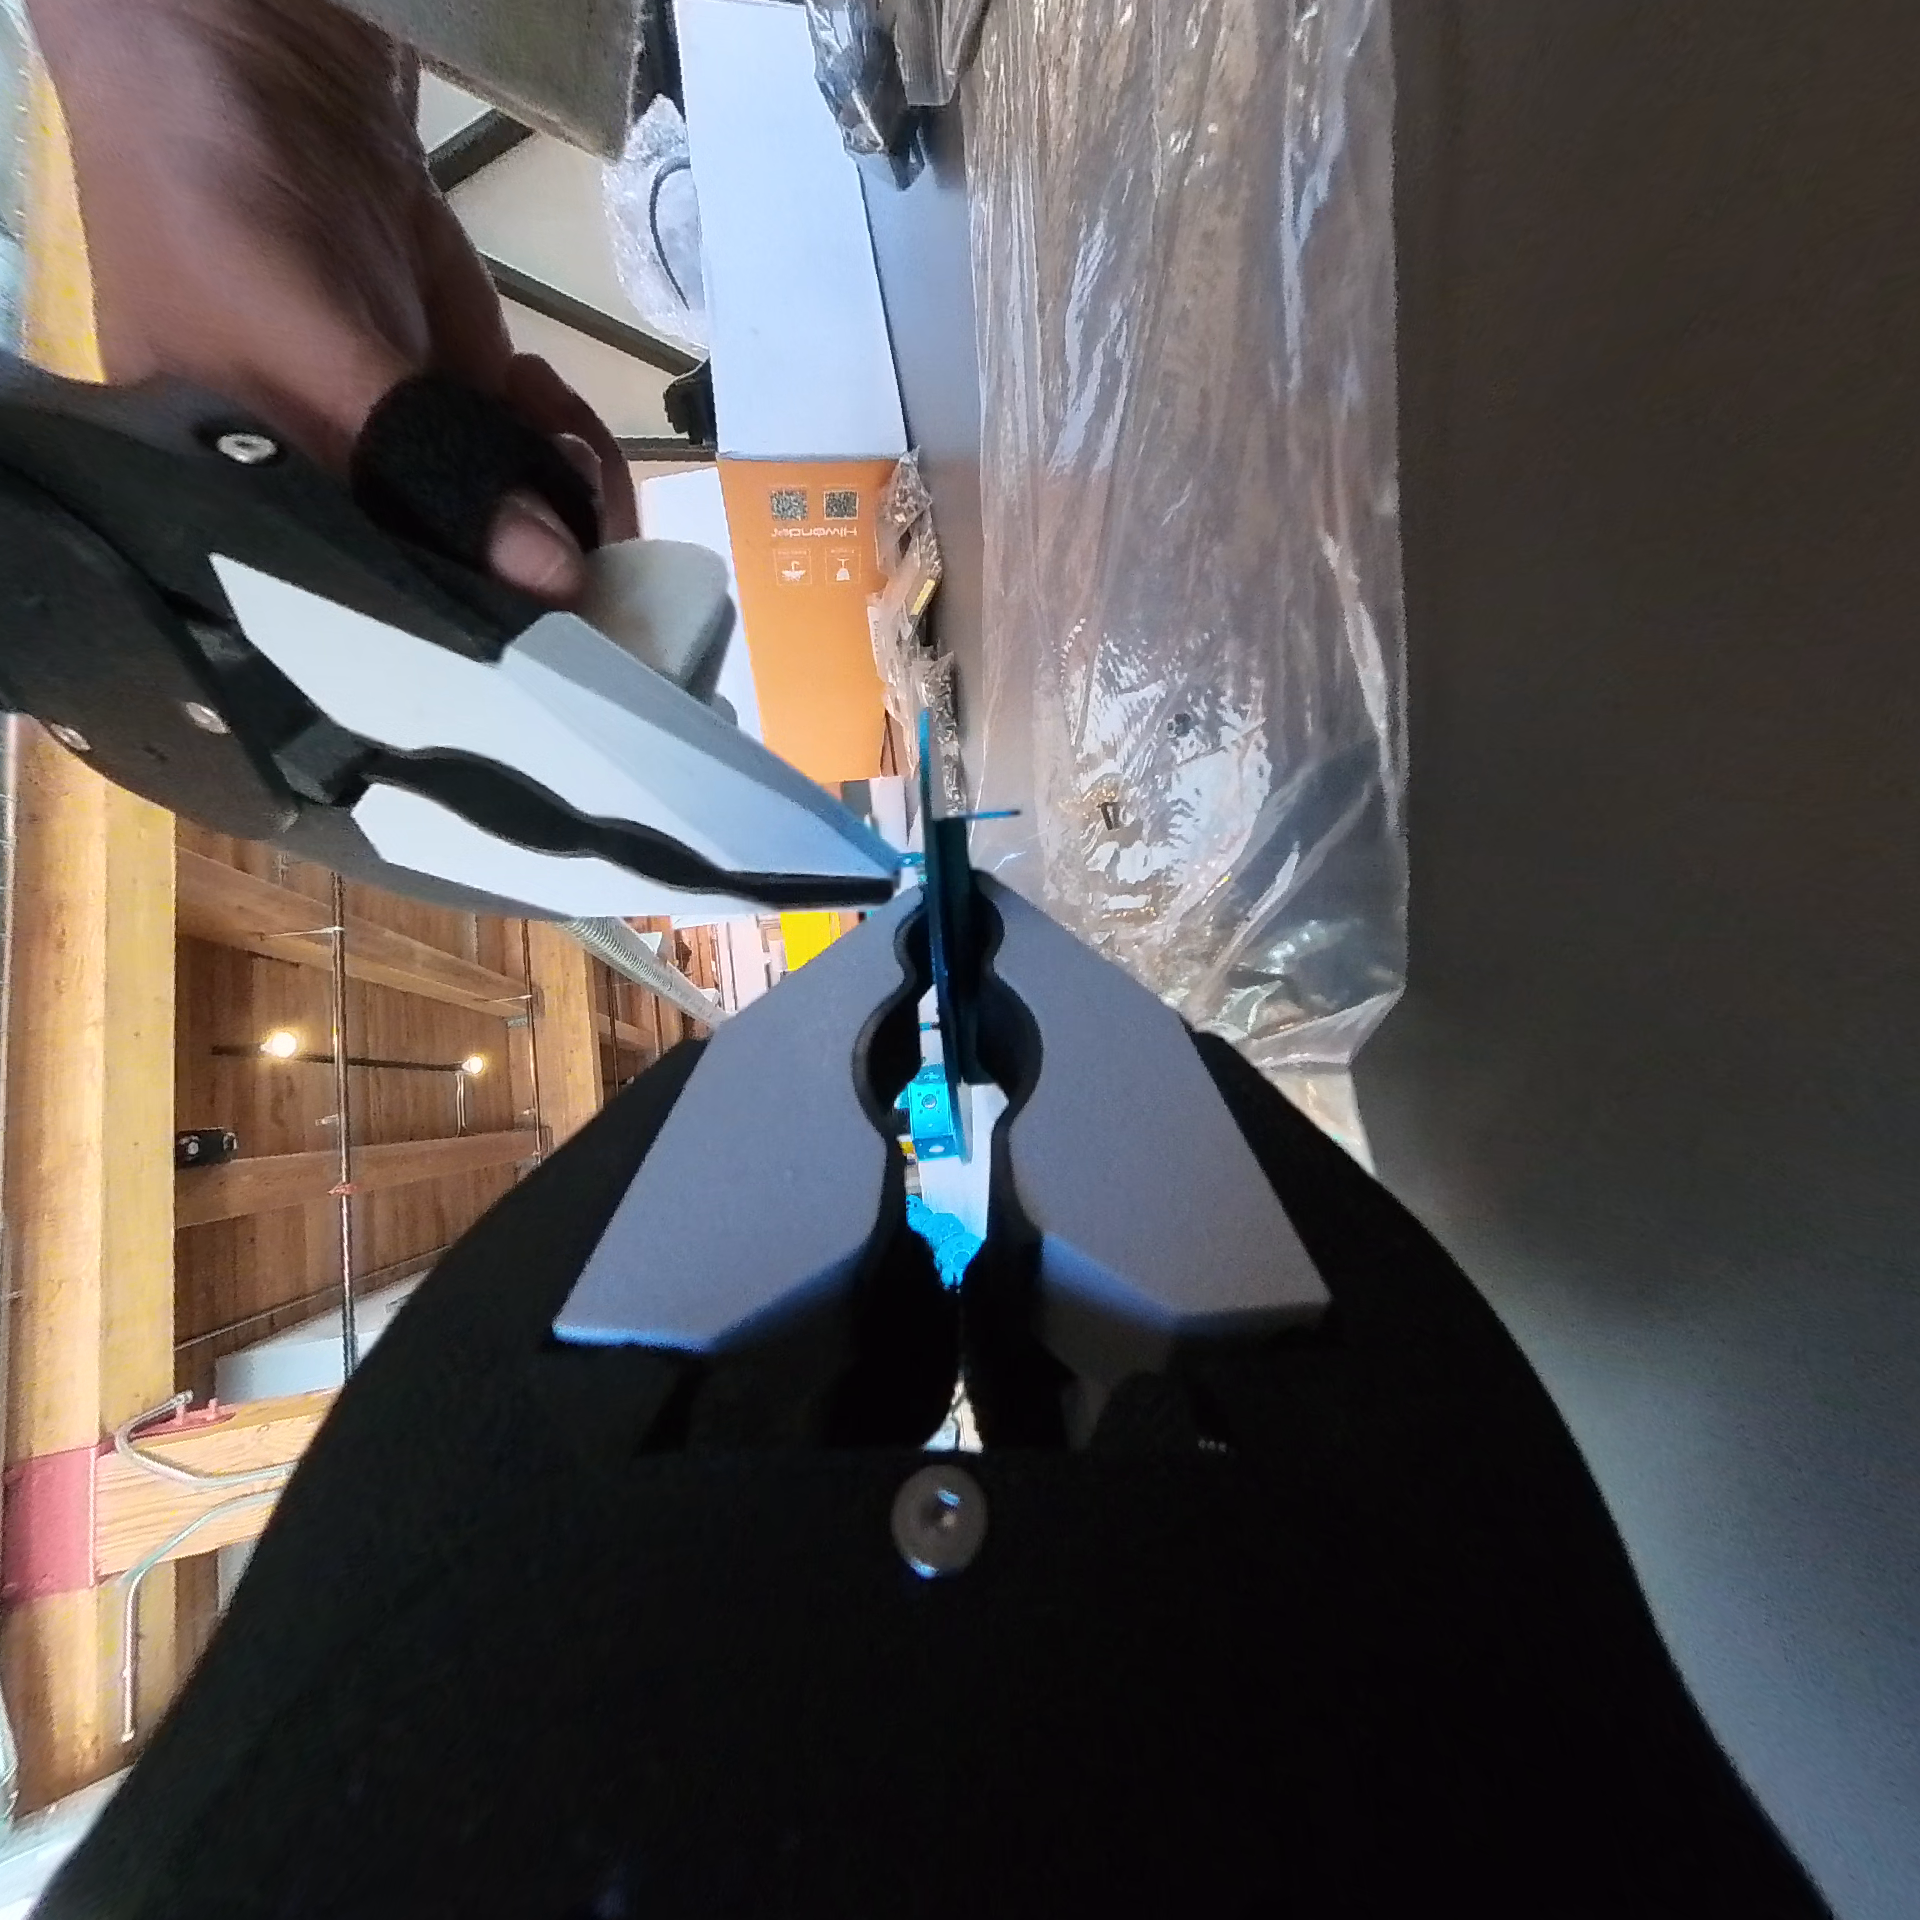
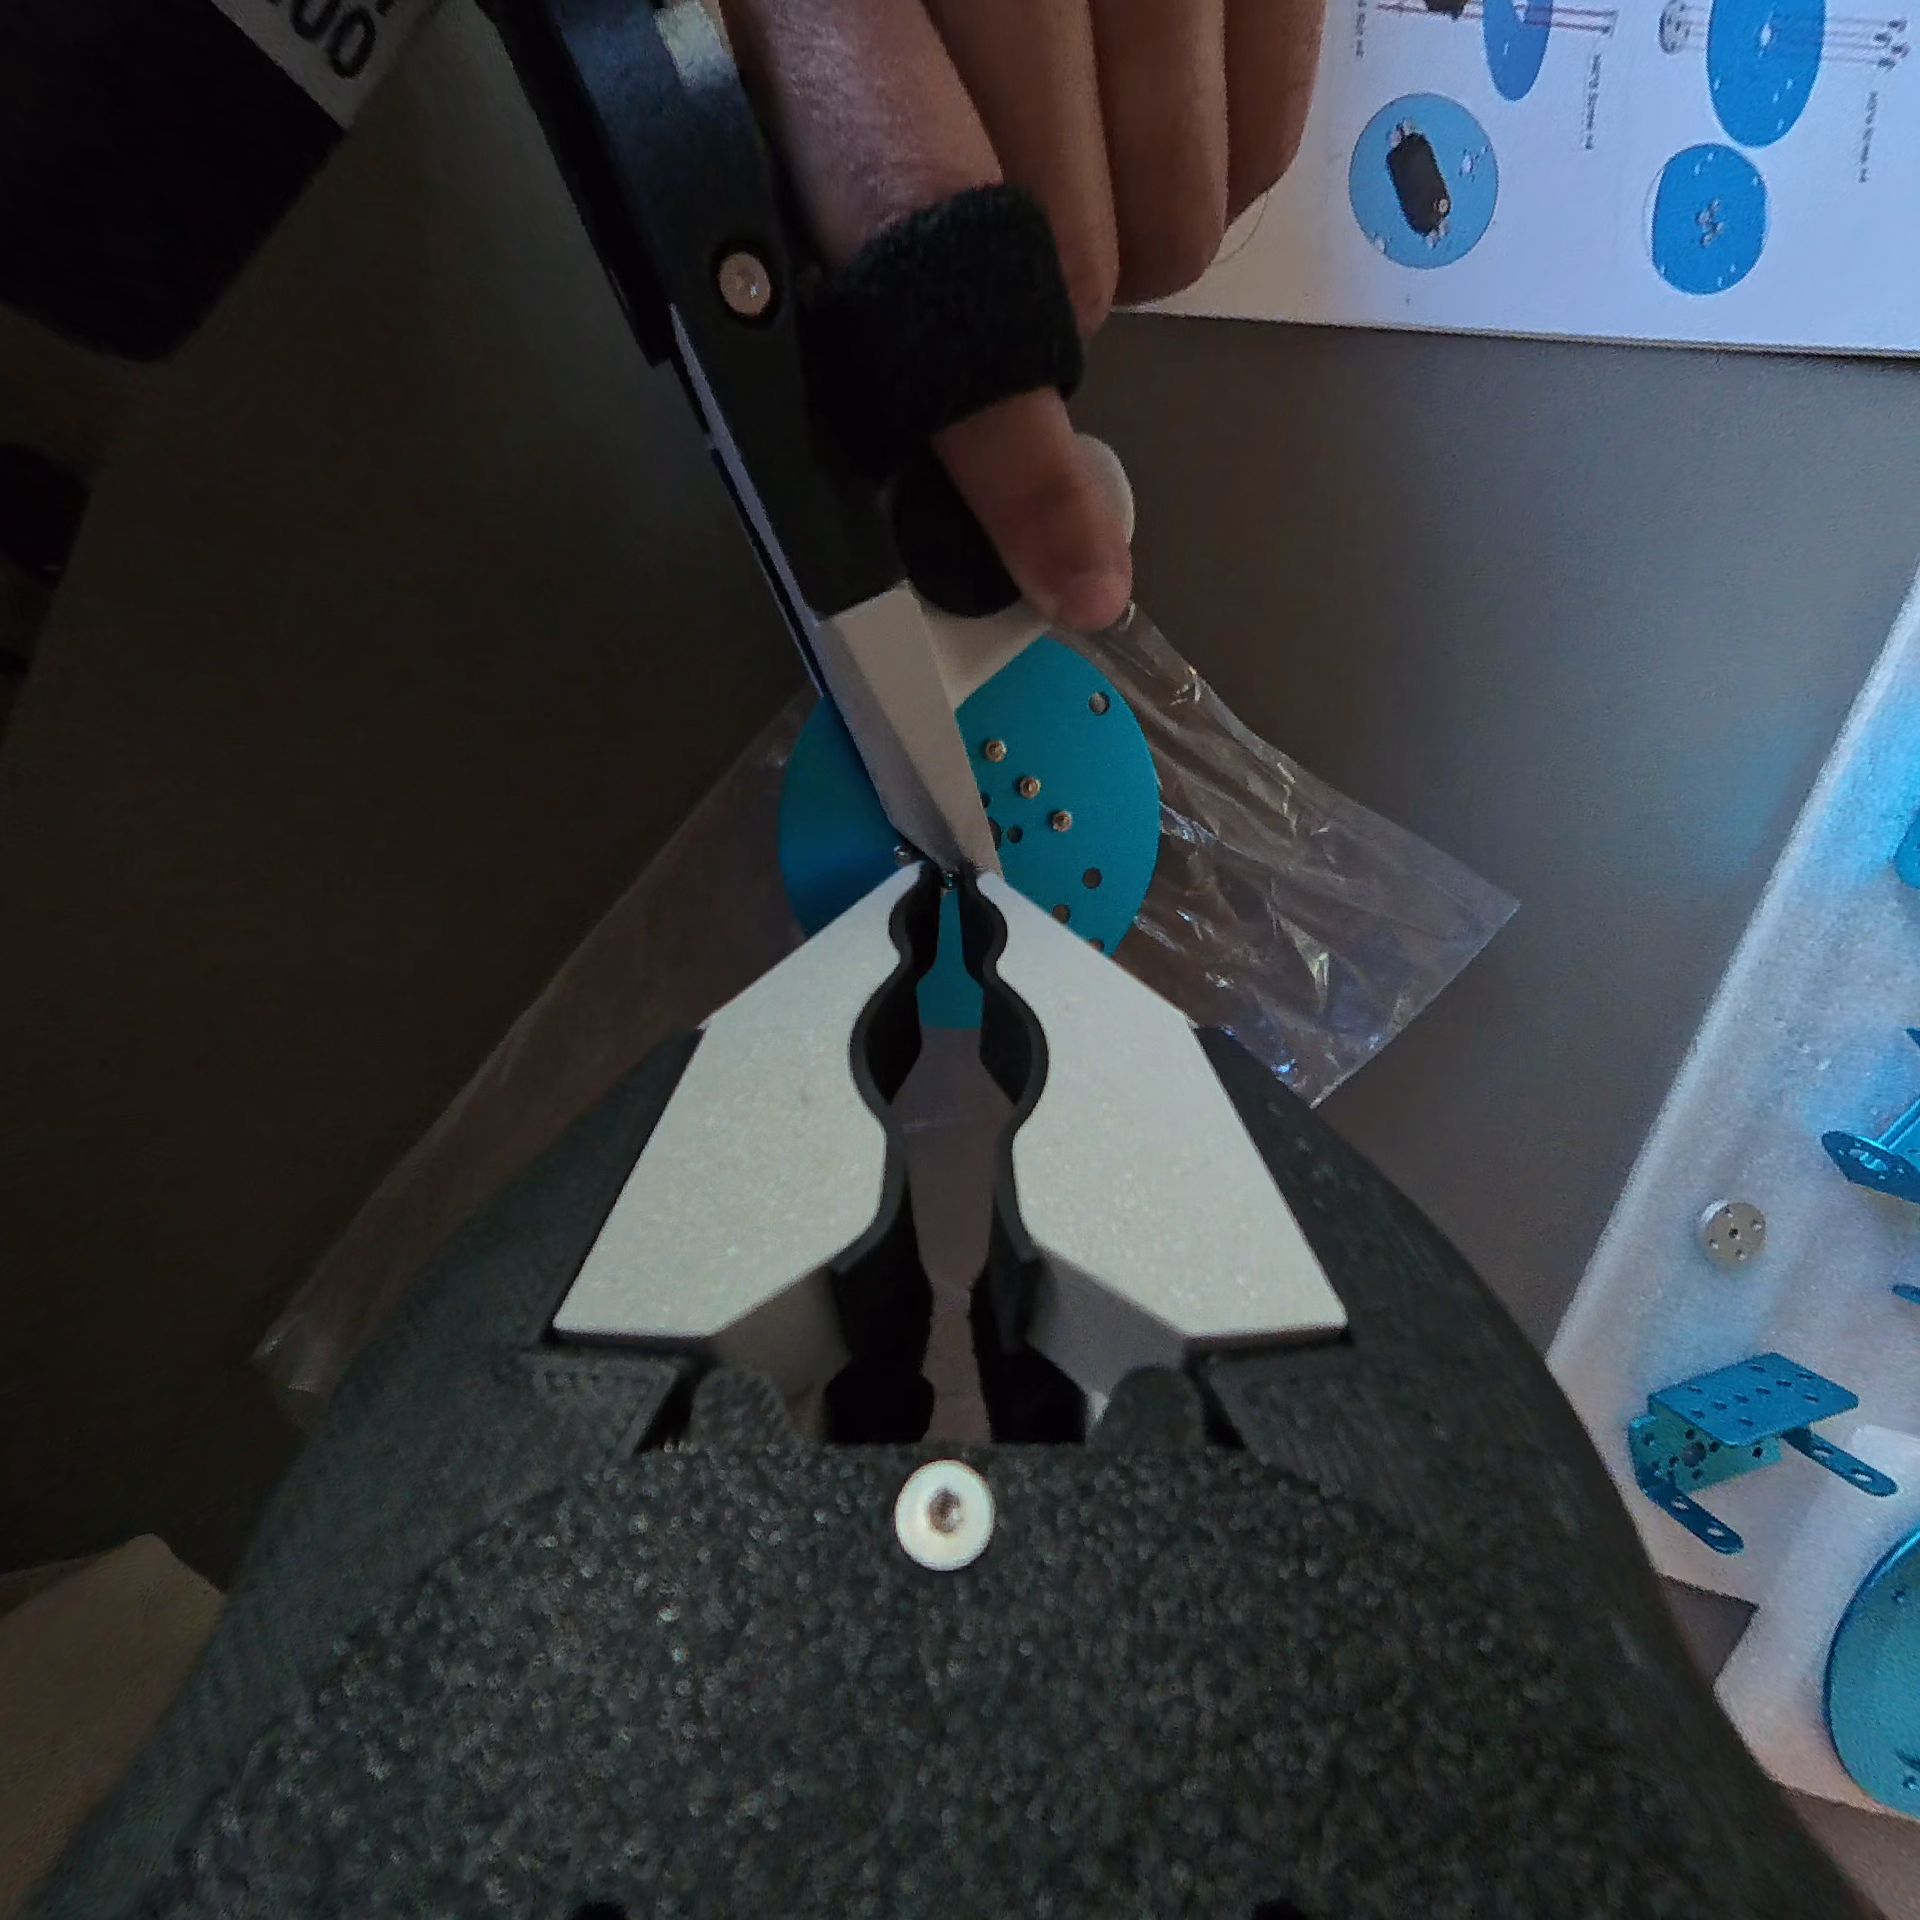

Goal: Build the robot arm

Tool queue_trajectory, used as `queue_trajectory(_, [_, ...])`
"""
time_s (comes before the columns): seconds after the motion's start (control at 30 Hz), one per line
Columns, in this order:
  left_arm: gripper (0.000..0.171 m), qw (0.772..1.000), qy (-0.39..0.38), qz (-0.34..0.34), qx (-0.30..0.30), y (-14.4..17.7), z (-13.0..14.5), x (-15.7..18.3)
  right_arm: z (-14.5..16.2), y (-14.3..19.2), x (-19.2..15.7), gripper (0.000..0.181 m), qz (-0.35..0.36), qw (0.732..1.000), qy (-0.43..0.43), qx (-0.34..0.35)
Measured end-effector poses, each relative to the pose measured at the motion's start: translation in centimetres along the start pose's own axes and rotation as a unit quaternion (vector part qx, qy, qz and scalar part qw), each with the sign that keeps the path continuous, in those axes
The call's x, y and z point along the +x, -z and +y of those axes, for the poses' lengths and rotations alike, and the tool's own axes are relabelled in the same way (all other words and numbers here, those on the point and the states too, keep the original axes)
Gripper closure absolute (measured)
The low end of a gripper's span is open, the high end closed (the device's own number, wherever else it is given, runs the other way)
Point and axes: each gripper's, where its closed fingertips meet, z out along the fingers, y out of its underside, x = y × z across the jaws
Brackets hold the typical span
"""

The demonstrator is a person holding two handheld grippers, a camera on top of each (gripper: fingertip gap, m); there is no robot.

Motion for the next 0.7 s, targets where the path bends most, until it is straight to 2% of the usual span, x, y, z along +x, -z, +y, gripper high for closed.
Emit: queue_trajectory(0.7, [0.171, 1.000, 0.002, -0.005, -0.022, -0.19, 0.72, -0.28, 0.61, -0.38, 0.72, 0.178, 0.014, 1.000, -0.020, -0.006])
